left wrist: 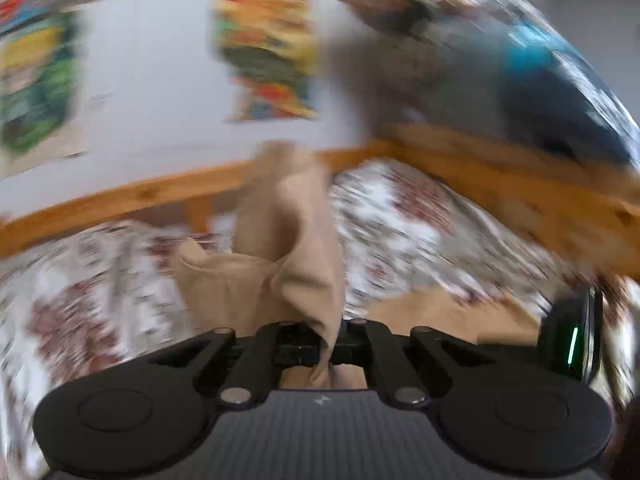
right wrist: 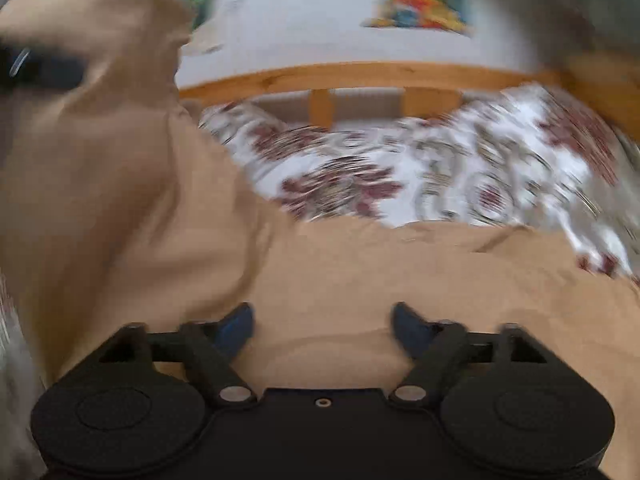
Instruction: Fold large clothes
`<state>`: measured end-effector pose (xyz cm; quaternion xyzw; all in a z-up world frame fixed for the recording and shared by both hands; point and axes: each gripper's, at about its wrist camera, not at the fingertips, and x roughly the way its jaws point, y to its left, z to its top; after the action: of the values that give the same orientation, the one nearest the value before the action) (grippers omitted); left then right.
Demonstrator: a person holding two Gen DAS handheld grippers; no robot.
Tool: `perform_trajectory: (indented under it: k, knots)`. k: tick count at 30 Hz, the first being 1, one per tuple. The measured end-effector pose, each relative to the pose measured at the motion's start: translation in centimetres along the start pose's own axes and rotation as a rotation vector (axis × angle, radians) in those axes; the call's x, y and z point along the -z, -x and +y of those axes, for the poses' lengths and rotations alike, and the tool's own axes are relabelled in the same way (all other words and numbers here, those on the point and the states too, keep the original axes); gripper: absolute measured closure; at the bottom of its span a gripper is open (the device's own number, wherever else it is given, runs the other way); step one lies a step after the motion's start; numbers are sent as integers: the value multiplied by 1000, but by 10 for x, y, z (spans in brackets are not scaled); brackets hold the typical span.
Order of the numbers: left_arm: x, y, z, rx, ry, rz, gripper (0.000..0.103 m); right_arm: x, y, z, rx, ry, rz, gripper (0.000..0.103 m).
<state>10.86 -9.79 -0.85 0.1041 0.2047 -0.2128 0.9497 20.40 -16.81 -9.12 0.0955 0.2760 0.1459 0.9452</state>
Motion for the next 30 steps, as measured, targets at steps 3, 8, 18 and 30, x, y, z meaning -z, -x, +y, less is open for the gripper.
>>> perform_trajectory:
  k: [3,8,18,30]
  knots:
    - [-11,-20,-20,75,-23,69,101,-35,38,-54,-36,-318,8,37]
    - [-2,-48,-72,136,-125,111,101,-46,98,-139,-264,-705,-33,13]
    - [18,-58,-101,153,-204,156,101,-20,75,-163,-492,-819,249,6]
    - [73,-58,-167,442,-481,240,101,-23,61,-162,-217,-603,118,16]
